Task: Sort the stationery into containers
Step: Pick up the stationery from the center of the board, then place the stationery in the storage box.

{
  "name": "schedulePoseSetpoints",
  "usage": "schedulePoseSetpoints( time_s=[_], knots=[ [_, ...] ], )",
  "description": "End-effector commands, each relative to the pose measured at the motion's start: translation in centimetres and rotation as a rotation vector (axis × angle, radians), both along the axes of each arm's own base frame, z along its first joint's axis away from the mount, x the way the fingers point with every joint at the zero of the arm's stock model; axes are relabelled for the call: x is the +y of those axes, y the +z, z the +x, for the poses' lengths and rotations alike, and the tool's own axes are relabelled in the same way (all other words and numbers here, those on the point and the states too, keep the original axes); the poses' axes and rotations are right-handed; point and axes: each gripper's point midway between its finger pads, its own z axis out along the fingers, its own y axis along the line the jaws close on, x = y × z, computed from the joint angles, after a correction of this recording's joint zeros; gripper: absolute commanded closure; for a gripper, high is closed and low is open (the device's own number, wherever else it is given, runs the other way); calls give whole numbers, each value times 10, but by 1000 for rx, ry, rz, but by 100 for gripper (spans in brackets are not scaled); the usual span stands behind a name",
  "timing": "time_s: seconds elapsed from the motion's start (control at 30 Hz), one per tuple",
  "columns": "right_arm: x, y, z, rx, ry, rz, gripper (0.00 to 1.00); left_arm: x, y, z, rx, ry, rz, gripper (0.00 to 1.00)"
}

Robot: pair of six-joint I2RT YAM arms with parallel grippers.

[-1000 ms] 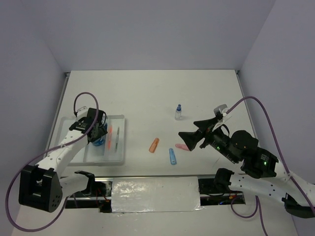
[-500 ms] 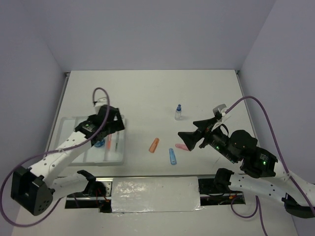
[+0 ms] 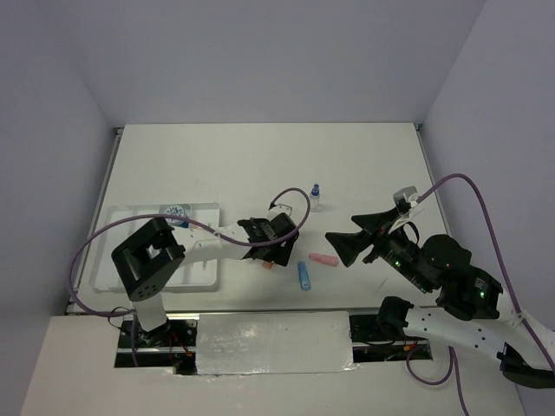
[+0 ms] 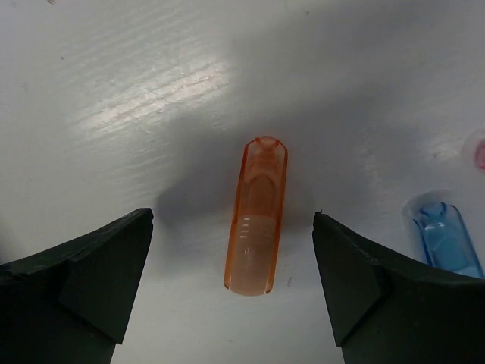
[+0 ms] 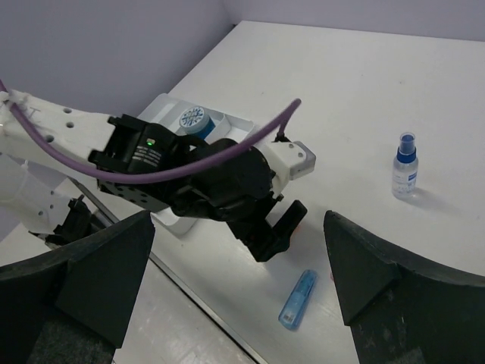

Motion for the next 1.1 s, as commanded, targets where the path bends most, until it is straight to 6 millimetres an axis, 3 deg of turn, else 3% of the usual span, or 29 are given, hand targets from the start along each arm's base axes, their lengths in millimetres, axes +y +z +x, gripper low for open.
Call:
schedulePoseSetpoints(
  time_s=[0.0,0.13,0.2,0.3,0.4,0.43,0.53,0.57,0.6,0.67,0.7,0.73,0.77,0.83,0.87,0.9,0.93,1.0,1.03,1.07],
  knots=[
    [-4,9,1,-11,-12,3,0,-20,0,7,-3,-37,-31,2],
    [-2,9,1,-18,-7,4,0,-20,-12,2,20,-40,-3,9],
    [-1,10,1,-21,-3,7,0,-14,-19,-2,37,-37,32,21],
    [0,11,0,-24,5,7,0,-6,-29,-10,63,-29,51,52],
    [-1,14,0,-29,7,10,0,5,-34,-18,81,-13,68,53],
    [-1,14,0,-30,7,12,0,8,-37,-21,87,-19,67,63],
    [0,15,-1,-32,11,16,0,13,-22,-17,48,-5,60,91],
    [0,15,-1,-33,11,17,0,16,-13,-13,25,11,62,92],
    [0,16,-1,-35,13,19,0,17,8,-4,-17,35,35,94],
    [1,15,-2,-35,18,19,0,48,29,15,-58,124,71,99],
    [0,16,-2,-38,19,21,0,59,53,26,-96,158,41,100],
    [0,15,-3,-39,24,17,0,75,64,33,-110,193,41,100],
    [0,15,-3,-41,25,18,0,109,87,46,-143,283,20,100],
    [-2,16,-5,-48,29,16,0,149,111,56,-181,350,29,100],
    [-3,17,-5,-53,29,18,0,191,129,61,-211,456,37,100],
    [-4,17,-6,-58,30,16,0,217,138,64,-230,510,60,100],
    [-4,18,-6,-63,33,15,0,261,142,66,-233,640,89,100],
    [-4,20,-7,-75,39,22,0,297,141,59,-184,724,86,100],
    [-3,19,-7,-78,42,22,0,324,138,57,-165,804,73,100],
    [-4,20,-8,-83,45,25,0,325,134,63,-155,800,24,100]
  ],
)
